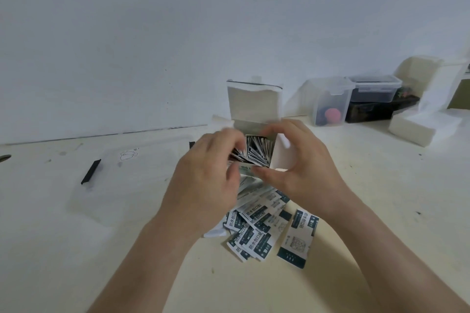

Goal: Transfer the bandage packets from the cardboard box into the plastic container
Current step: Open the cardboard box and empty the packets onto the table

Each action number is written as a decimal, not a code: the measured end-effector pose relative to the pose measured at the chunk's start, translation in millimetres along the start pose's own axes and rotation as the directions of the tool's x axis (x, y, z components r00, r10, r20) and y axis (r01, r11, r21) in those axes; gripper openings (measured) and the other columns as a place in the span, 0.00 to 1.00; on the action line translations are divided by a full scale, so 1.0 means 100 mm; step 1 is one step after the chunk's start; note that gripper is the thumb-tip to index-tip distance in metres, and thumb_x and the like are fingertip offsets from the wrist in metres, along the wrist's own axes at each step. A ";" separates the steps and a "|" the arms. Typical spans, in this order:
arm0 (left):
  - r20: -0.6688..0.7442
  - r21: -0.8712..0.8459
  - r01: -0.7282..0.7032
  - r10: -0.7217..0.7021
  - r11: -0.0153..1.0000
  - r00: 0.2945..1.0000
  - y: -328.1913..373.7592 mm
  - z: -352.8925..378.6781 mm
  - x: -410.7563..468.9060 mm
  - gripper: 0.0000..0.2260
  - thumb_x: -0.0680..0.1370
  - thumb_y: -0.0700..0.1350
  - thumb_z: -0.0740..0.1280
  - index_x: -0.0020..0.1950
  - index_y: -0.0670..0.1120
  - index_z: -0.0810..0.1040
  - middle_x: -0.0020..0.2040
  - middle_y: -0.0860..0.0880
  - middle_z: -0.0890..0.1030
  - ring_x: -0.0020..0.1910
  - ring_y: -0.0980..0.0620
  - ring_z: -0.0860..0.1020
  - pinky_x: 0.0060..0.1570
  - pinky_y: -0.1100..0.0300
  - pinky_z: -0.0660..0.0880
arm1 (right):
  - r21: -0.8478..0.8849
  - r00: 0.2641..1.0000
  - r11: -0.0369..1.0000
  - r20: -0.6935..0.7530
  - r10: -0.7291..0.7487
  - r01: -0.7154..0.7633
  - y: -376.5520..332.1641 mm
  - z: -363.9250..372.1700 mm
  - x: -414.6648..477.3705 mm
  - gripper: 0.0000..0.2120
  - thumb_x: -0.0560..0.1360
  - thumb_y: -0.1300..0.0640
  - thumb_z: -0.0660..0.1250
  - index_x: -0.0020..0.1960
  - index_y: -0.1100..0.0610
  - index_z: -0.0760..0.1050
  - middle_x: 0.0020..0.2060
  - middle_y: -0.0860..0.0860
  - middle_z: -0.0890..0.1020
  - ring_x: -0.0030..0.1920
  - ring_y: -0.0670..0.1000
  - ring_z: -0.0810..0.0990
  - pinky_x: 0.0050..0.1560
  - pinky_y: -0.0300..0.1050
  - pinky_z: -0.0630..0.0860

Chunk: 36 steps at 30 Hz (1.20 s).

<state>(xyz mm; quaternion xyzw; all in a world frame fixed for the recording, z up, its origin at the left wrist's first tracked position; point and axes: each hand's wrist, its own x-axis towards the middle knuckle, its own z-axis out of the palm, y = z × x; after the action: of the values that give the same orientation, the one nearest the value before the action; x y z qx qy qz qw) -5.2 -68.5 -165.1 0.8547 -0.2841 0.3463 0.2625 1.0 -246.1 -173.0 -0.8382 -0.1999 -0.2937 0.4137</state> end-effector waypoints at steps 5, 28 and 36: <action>0.060 0.026 -0.061 0.059 0.998 0.996 -0.08 0.03 0.01 0.11 0.73 0.36 0.70 0.53 0.47 0.83 0.48 0.52 0.82 0.48 0.54 0.77 0.50 0.63 0.73 | -0.022 0.996 0.999 0.079 -0.043 0.044 0.02 -0.03 0.01 0.30 0.63 0.62 0.80 0.62 0.53 0.75 0.60 0.46 0.75 0.60 0.42 0.73 0.61 0.27 0.64; 0.457 0.105 0.119 -0.154 0.987 0.876 0.01 0.00 -0.04 0.21 0.66 0.28 0.64 0.44 0.55 0.72 0.49 0.60 0.73 0.40 0.57 0.73 0.33 0.66 0.67 | -0.321 0.999 0.947 -0.047 0.012 -0.027 0.24 -0.04 0.00 0.33 0.63 0.68 0.77 0.66 0.58 0.72 0.65 0.54 0.67 0.63 0.53 0.71 0.62 0.33 0.65; 0.132 -0.006 0.102 -0.100 0.995 0.986 0.08 0.11 -0.04 0.15 0.74 0.42 0.63 0.59 0.52 0.77 0.56 0.59 0.75 0.53 0.61 0.73 0.52 0.67 0.70 | -0.406 0.989 0.903 0.007 -0.150 0.140 0.12 -0.01 0.00 0.33 0.62 0.70 0.75 0.65 0.58 0.70 0.66 0.55 0.67 0.58 0.56 0.76 0.47 0.42 0.76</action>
<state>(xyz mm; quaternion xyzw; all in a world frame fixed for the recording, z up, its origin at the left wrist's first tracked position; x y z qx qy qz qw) -7.9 -80.0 -172.6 0.8874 -0.2592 0.2735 0.2656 7.4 -253.6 -179.3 -0.8850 -0.1912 -0.3688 0.2103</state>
